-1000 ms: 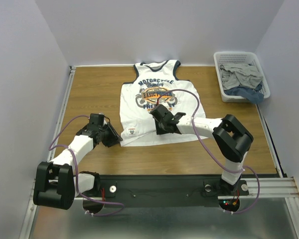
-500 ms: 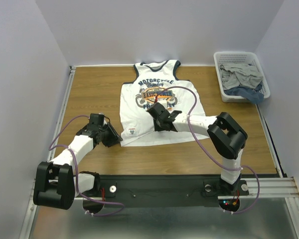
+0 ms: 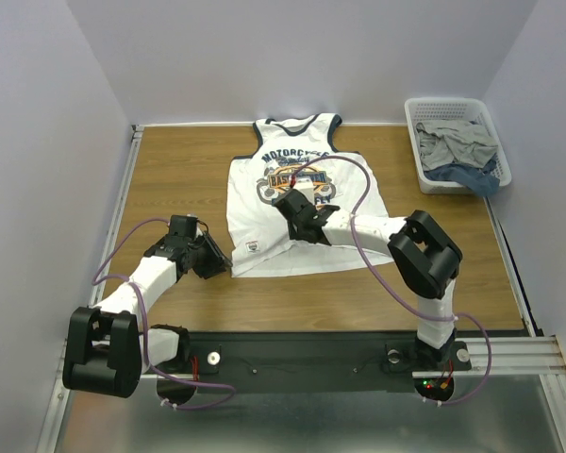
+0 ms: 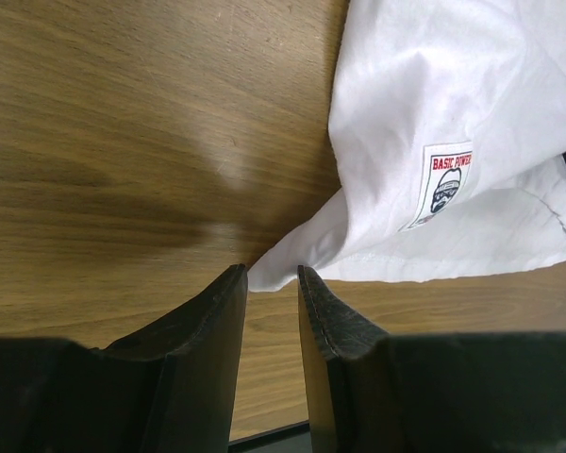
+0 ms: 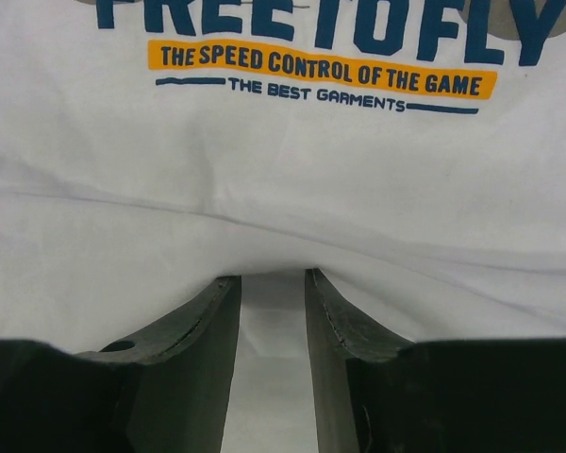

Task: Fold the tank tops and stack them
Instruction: Flatten the tank top out

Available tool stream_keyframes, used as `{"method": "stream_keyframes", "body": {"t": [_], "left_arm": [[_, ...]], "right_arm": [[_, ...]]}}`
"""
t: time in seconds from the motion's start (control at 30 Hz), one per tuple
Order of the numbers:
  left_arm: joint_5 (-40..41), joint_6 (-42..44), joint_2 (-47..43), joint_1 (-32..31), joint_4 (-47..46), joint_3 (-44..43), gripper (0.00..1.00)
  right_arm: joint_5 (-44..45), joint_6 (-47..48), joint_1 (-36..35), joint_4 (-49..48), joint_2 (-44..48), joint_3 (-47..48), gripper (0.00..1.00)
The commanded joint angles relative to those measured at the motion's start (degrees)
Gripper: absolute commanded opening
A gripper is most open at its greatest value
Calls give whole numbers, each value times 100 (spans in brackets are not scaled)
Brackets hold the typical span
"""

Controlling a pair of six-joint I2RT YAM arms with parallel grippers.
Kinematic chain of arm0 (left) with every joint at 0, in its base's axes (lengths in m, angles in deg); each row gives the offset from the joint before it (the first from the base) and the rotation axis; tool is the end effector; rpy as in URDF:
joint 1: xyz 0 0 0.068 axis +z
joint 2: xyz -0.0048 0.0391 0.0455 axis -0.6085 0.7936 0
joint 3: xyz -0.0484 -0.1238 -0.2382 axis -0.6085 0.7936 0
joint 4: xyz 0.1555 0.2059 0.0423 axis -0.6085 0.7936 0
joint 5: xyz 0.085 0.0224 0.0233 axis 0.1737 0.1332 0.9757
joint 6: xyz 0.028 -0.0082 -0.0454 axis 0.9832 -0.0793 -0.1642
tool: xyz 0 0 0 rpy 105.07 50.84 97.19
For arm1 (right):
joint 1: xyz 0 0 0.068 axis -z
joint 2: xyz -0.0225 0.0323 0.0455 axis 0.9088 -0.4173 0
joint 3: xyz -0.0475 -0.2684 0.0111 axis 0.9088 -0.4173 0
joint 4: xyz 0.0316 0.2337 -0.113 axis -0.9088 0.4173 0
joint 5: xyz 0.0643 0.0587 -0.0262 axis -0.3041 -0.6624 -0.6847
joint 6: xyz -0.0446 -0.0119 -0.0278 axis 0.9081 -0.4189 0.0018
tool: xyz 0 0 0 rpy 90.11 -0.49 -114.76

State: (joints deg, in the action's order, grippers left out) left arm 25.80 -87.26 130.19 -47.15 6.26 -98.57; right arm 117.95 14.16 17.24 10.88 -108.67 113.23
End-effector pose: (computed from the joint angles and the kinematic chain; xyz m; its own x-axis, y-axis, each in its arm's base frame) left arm 0.2096 -0.0454 0.1761 -0.7925 -0.5013 -0.3472 -0.2451 0.7832 -0.5714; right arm 0.2877 0.2954 0.1808 -0.6953 -0.1237 -0.7080 -0.1436 0.9891 -0.0318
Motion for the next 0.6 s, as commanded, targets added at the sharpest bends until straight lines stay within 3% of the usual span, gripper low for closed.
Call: {"method": "stream_keyframes", "body": {"t": [0.0, 0.57], "left_arm": [[-5, 74, -164, -43, -48, -103, 40], [127, 39, -225, -61, 13, -120, 40]], "right_arm": [[223, 124, -24, -349, -82, 182, 40], [-366, 45, -33, -376, 1113, -407, 45]]}}
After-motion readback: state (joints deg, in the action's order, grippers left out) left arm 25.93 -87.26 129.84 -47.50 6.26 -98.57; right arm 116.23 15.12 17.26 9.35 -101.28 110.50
